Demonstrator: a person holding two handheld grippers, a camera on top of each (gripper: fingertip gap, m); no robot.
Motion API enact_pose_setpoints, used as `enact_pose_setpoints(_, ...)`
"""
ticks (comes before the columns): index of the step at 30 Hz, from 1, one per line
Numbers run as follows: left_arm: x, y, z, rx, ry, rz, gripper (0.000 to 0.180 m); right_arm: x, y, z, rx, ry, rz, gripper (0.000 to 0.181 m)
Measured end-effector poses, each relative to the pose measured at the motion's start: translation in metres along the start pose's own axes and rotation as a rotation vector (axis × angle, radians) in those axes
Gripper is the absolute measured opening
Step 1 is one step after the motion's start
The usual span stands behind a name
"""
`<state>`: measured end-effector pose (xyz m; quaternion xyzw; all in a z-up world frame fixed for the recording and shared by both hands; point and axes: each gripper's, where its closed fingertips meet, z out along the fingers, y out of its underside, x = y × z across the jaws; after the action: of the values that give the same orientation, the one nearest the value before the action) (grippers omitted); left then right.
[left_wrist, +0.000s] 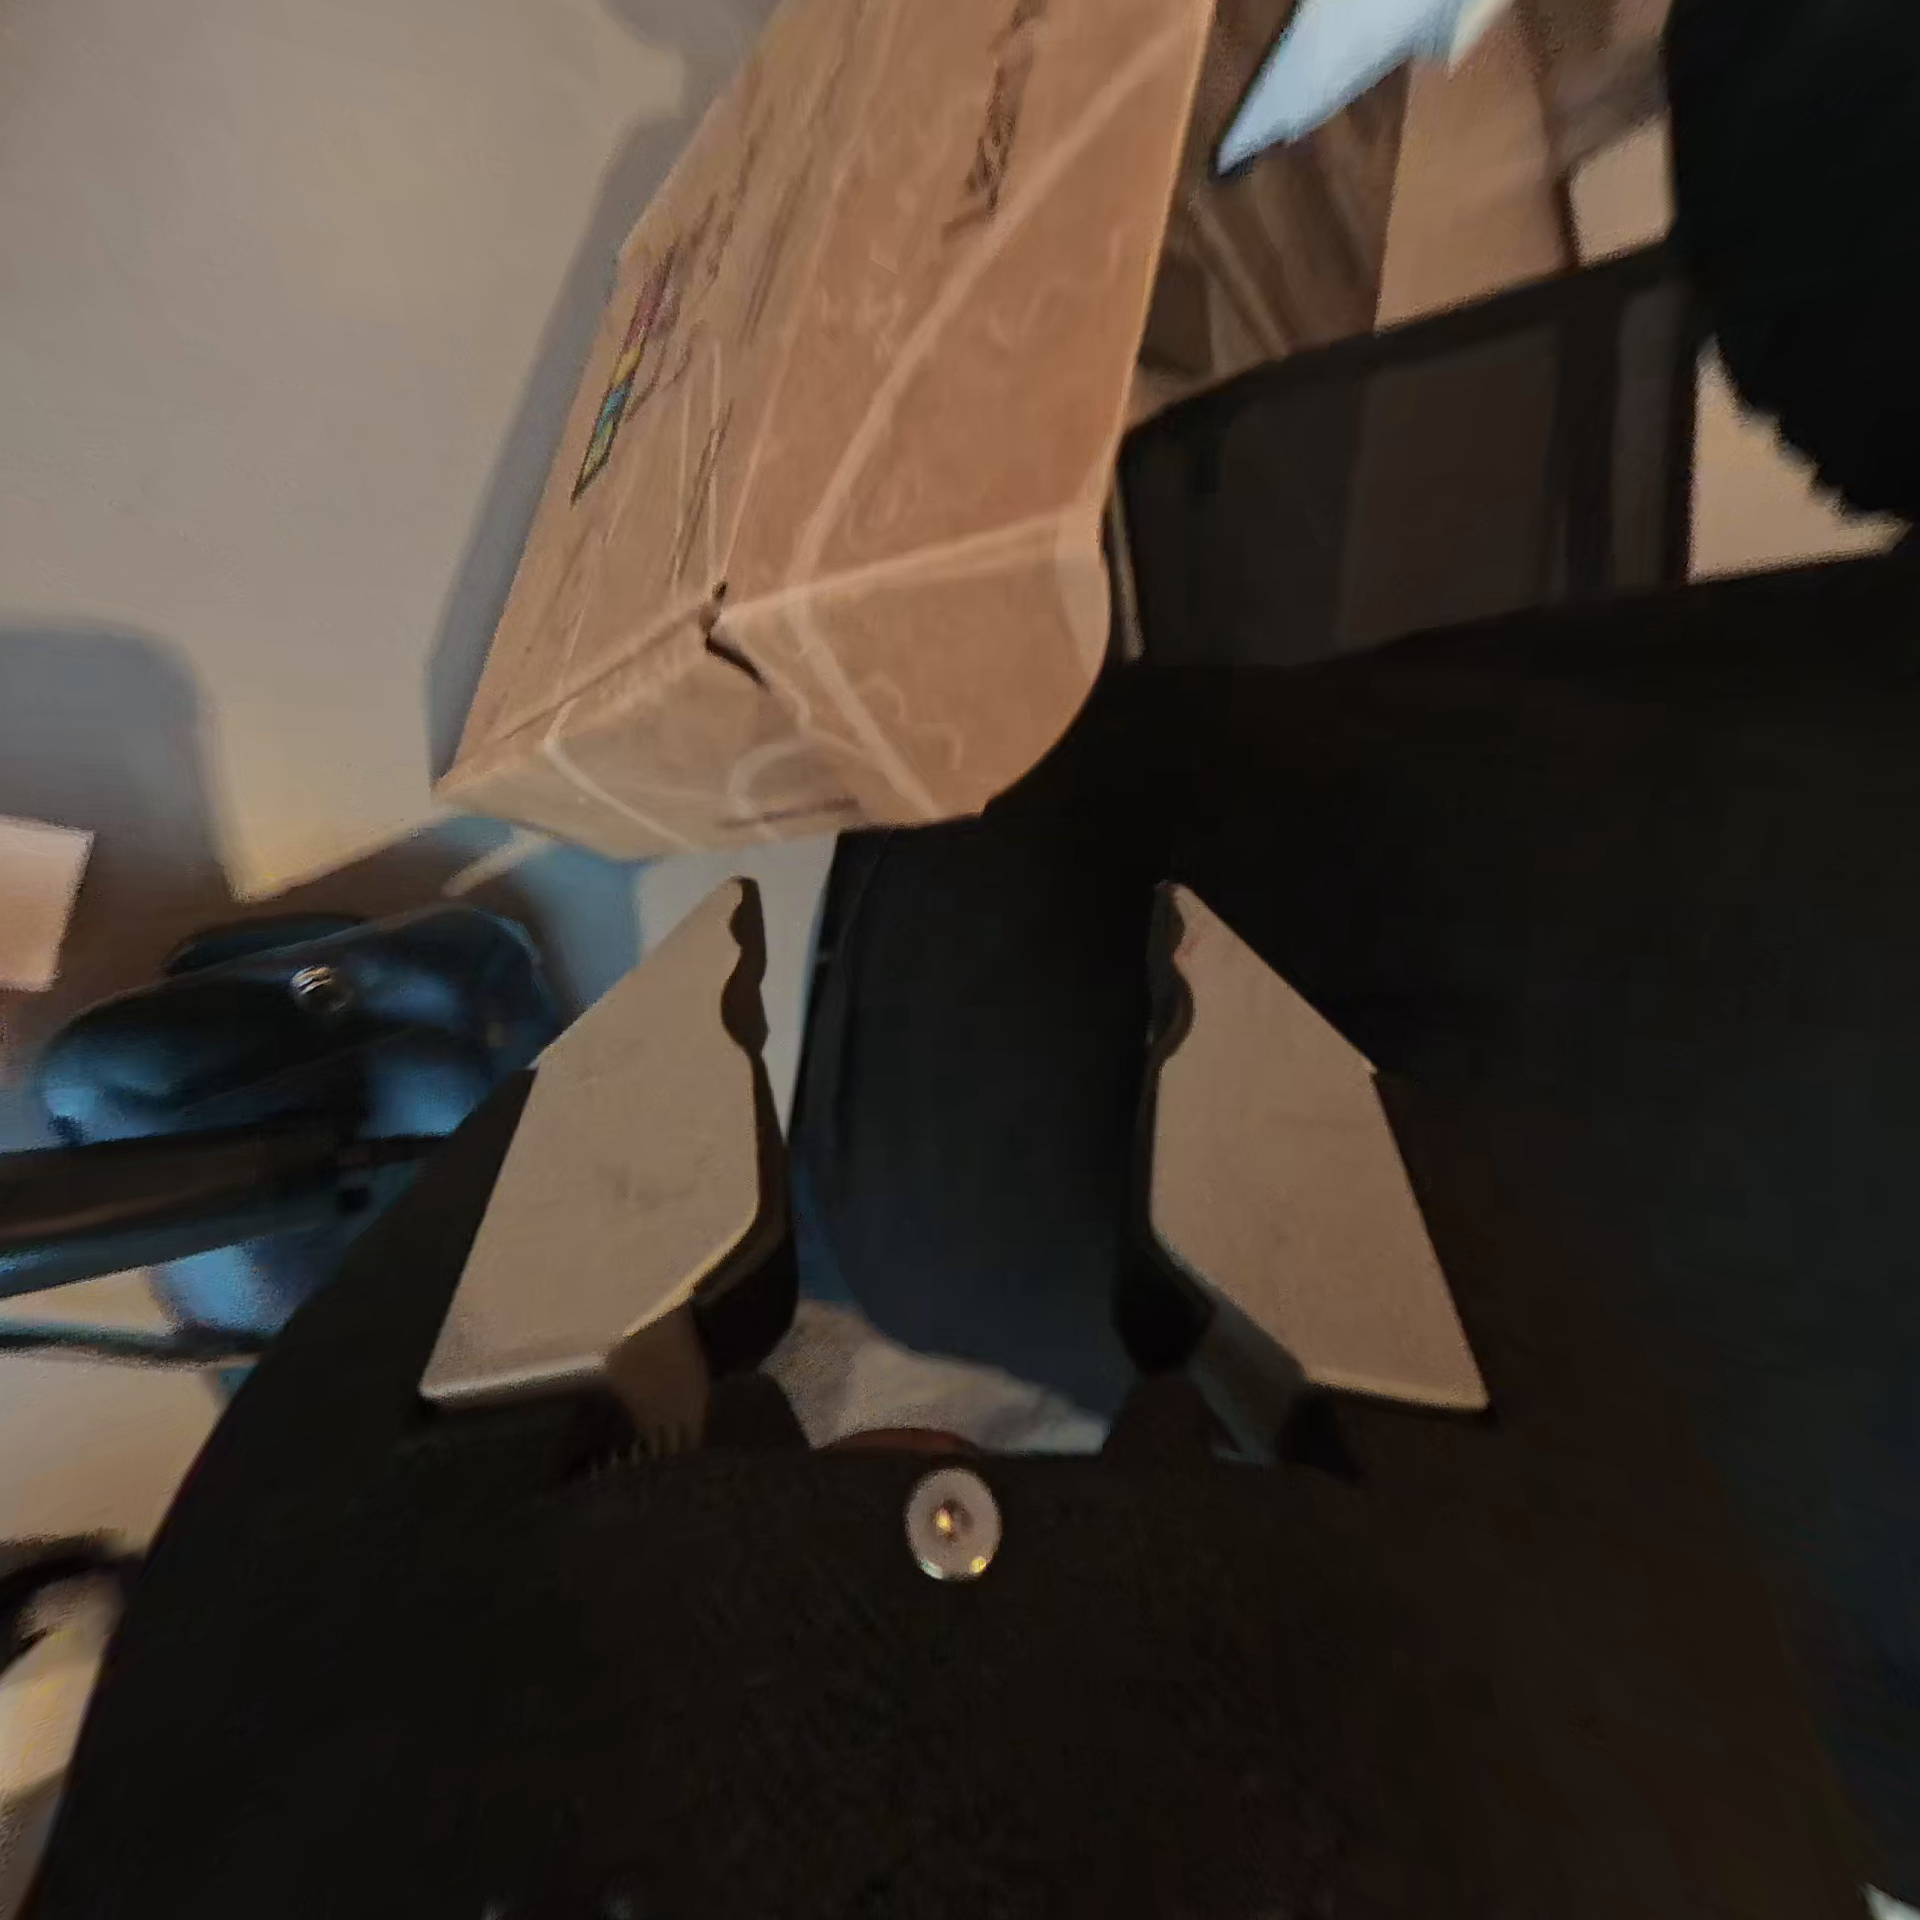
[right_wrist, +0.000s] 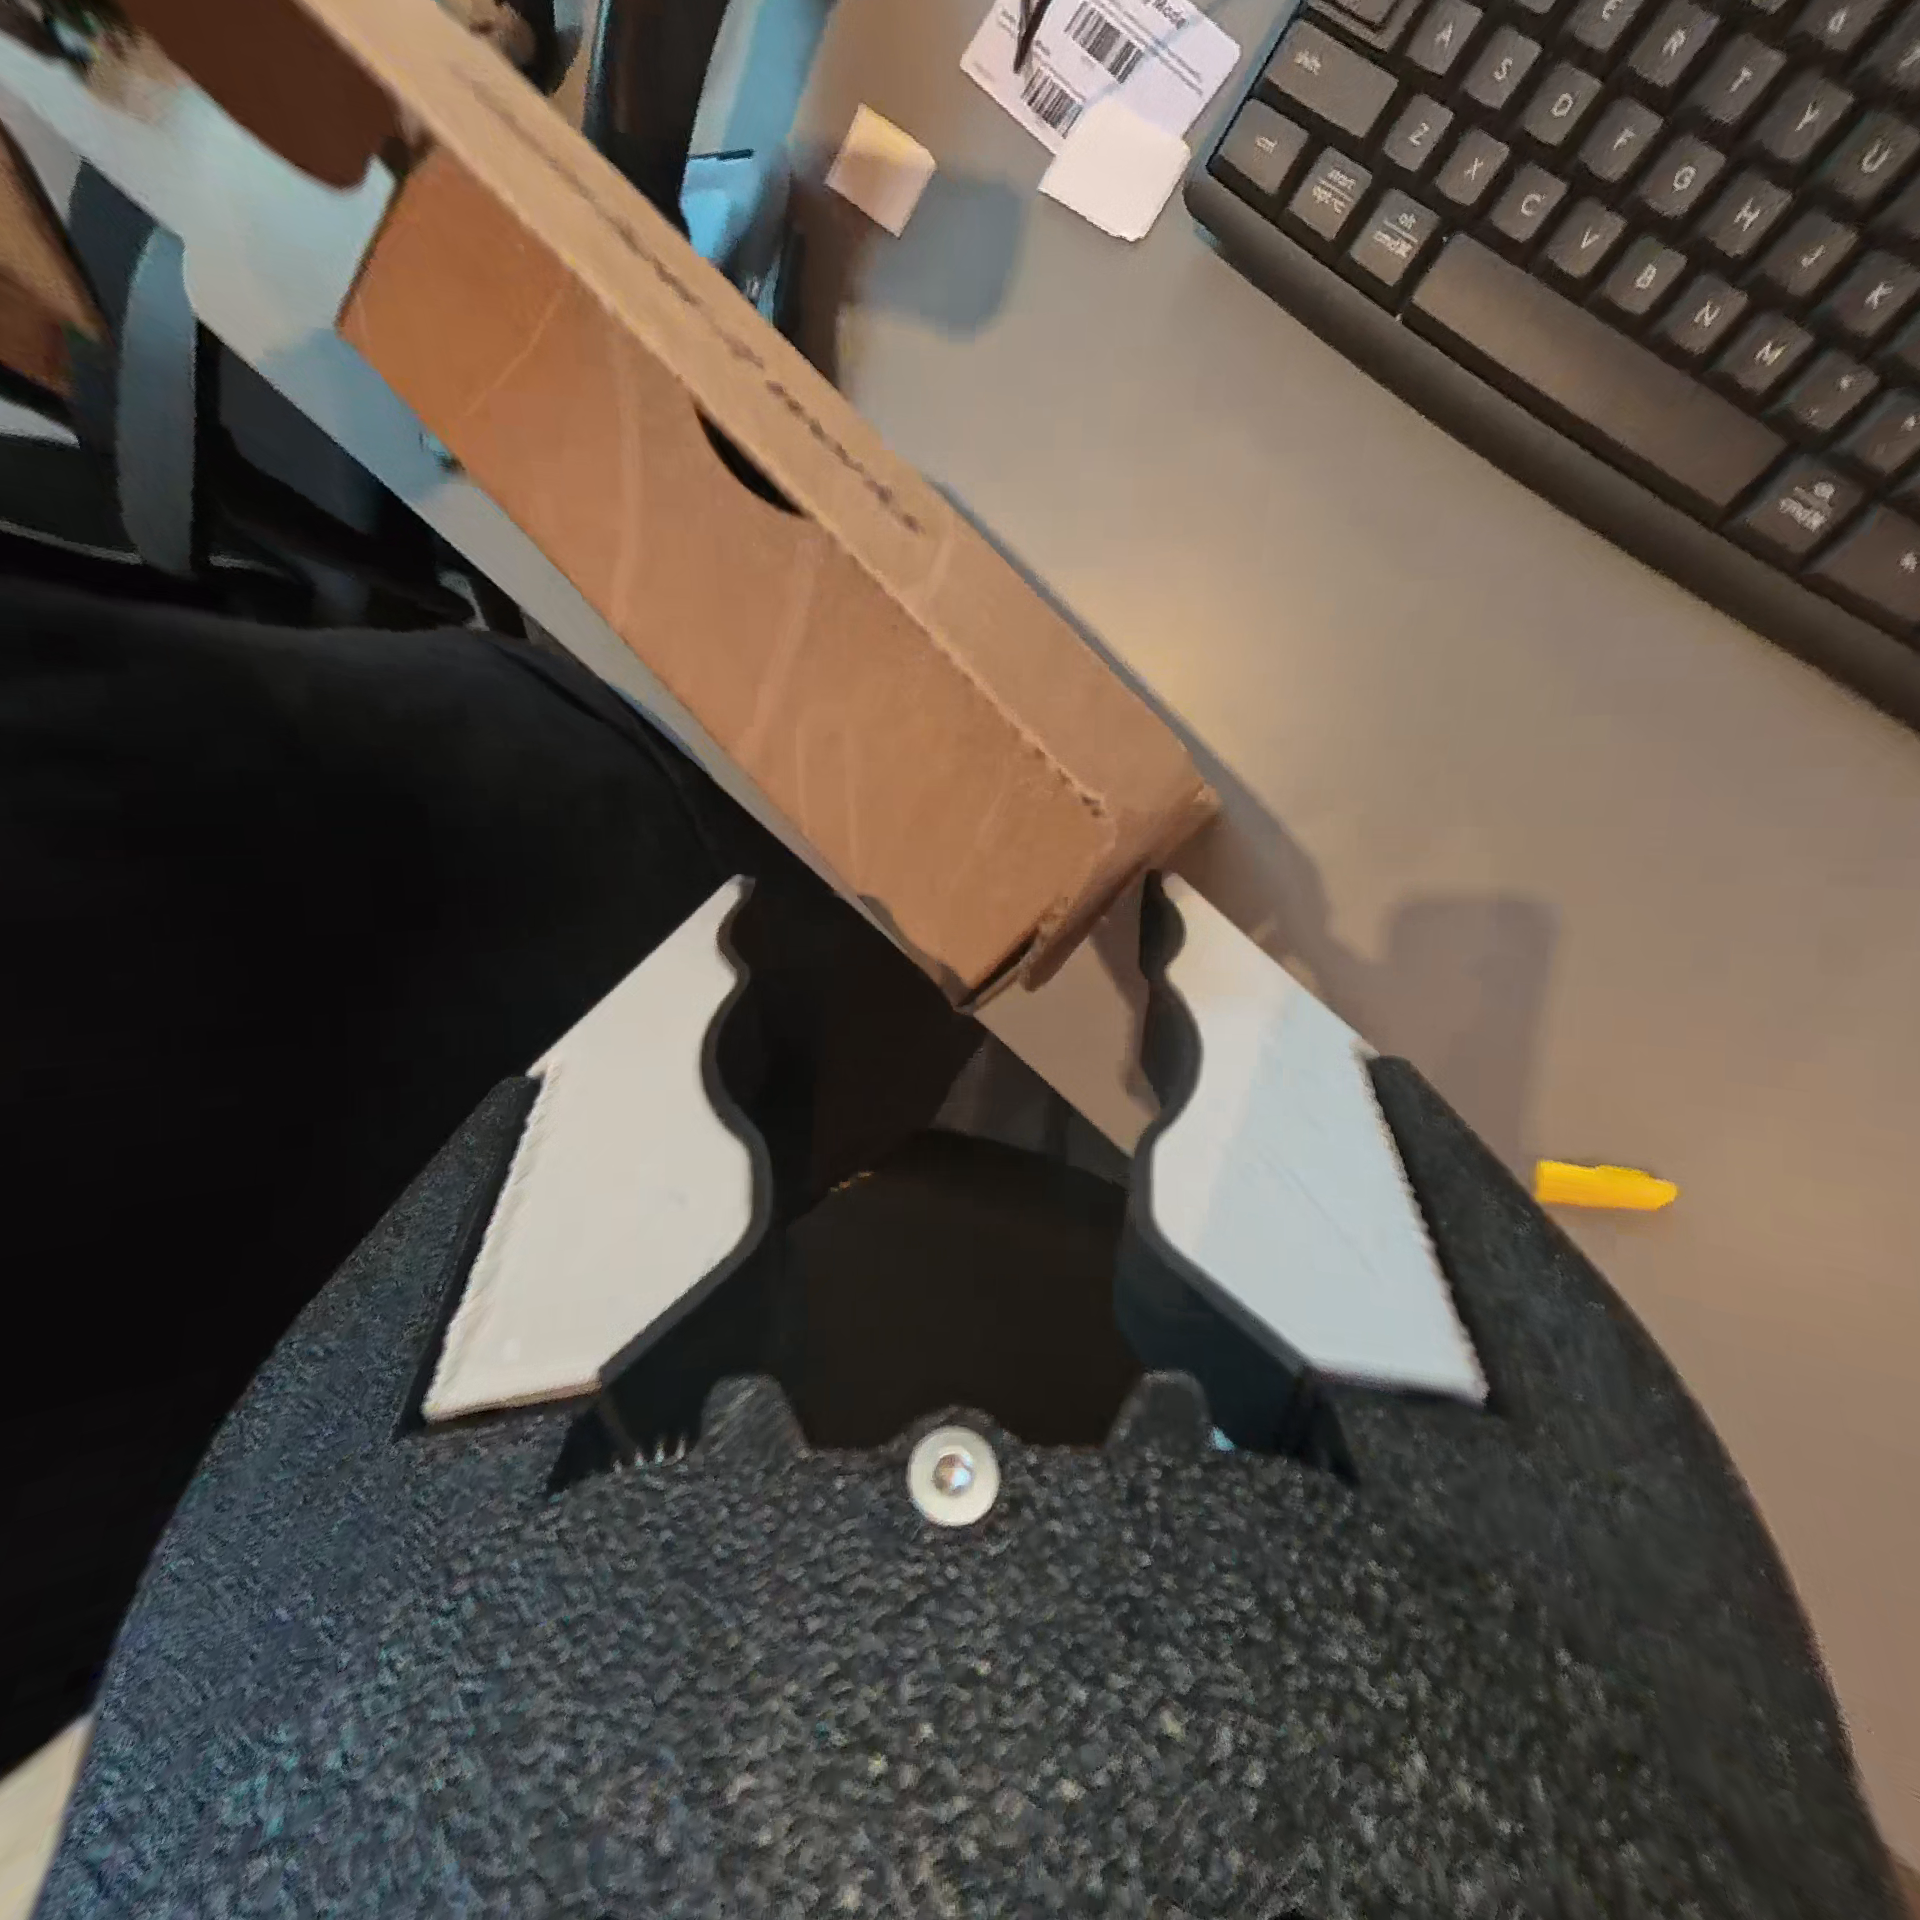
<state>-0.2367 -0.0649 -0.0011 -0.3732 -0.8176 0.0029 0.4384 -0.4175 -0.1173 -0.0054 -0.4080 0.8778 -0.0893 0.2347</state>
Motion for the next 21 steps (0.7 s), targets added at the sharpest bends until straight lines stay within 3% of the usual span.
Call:
enact_pose_setpoints(3,-0.023,0.016,-0.016,-0.109,-0.141,0.192,0.074,0.005,0.014,-0.002,-0.028,-0.01,-0.087,0.072)
enact_pose_setpoints(9,-0.026,-0.019,-0.049,0.011,-0.11,0.36,0.077,0.02,0.012,-0.027,0.077,-0.086,-0.32,0.069)
enact_pose_setpoints(12,-0.021,-0.026,-0.055,-0.053,-0.122,0.476,0.072,0.018,-0.007,-0.042,0.153,-0.14,-0.447,0.052)
enact_pose_setpoints(15,-0.018,-0.026,-0.054,-0.165,-0.172,0.601,0.064,0.018,-0.012,-0.051,0.107,-0.171,-0.543,0.05)
enact_pose_setpoints(21,-0.008,-0.028,-0.039,-0.27,-0.163,0.654,0.063,0.019,-0.016,-0.042,-0.019,-0.253,-0.68,0.055)
